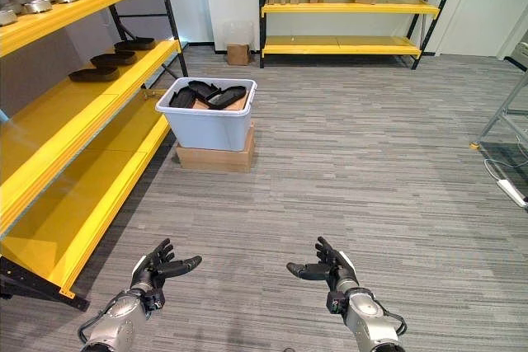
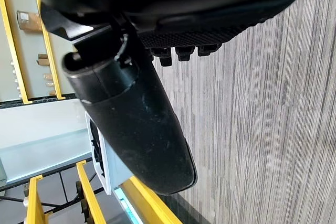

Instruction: Move parts from the plastic box to the shelf.

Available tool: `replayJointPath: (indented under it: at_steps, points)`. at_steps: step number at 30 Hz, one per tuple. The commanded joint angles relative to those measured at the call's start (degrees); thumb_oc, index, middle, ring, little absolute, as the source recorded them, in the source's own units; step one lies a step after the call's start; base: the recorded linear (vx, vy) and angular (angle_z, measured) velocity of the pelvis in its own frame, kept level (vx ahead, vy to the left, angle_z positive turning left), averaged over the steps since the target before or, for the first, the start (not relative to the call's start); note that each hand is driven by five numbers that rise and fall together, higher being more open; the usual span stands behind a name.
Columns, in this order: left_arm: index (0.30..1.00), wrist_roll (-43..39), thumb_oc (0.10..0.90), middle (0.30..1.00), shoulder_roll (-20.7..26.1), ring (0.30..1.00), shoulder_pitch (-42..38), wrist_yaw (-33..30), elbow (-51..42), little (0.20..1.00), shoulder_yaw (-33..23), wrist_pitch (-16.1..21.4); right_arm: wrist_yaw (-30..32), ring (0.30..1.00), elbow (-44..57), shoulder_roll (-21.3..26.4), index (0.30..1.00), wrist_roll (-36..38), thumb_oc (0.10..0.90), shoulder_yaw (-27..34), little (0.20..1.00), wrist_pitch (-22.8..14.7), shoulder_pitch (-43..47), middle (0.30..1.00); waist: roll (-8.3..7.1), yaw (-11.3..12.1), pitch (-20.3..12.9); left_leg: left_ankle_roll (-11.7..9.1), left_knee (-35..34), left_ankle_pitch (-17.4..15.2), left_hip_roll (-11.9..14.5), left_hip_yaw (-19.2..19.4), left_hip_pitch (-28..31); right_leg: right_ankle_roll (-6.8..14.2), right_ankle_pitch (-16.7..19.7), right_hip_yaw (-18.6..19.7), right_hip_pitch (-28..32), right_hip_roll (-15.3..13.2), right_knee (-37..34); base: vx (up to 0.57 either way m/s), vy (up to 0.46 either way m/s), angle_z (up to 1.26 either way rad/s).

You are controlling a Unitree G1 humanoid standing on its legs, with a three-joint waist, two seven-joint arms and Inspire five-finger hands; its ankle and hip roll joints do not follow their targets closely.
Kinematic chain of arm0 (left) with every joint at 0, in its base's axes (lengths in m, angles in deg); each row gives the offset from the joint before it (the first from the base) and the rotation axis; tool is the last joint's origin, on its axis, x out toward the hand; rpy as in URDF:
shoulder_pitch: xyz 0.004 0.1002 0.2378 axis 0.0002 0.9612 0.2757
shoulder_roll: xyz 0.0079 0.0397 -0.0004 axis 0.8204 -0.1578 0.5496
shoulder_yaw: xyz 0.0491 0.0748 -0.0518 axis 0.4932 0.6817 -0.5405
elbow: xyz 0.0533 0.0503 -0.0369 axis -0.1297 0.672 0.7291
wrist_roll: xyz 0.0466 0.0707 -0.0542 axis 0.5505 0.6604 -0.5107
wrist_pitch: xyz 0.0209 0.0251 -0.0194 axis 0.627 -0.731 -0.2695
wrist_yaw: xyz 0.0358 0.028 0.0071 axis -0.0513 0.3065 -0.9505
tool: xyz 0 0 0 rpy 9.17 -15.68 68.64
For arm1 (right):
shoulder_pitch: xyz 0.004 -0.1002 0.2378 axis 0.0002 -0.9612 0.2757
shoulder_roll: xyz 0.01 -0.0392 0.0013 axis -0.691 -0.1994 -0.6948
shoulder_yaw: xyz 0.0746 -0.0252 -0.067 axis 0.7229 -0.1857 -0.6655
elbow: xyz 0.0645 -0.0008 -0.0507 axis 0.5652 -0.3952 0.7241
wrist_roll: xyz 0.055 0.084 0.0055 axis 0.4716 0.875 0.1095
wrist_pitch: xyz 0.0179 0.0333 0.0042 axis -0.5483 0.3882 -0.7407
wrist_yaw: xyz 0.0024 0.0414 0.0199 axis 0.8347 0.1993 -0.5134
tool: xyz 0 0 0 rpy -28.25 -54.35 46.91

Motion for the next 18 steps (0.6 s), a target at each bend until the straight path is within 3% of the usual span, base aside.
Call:
replayJointPath:
  at_steps: [1,18]
  points:
    - [1.000,1.57,0.900,1.000,1.11,1.000,-5.65,1.52,-4.19,1.000,-1.48,0.58,-0.40,1.000,5.90,1.93,1.000,-0.47,0.900,1.72,1.000,-5.13,5.97,1.000,-0.31,1.28,-0.34,-1.38,0.46,-6.72,2.24,-1.53,1.20,0.39,-8.05,-0.61,2.14,-0.28,3.21,0.01,0.070,0.02]
    - [1.000,3.01,0.900,1.000,2.39,1.000,-7.34,1.75,-4.99,1.000,-0.48,0.86,-1.65,1.000,6.16,0.19,1.000,2.00,0.900,2.68,1.000,-6.47,5.16,1.000,-0.52,1.19,0.30,0.75,-0.06,-7.40,0.80,-1.54,1.13,2.35,-7.41,0.26,0.26,-1.71,5.45,0.02,0.049,0.04]
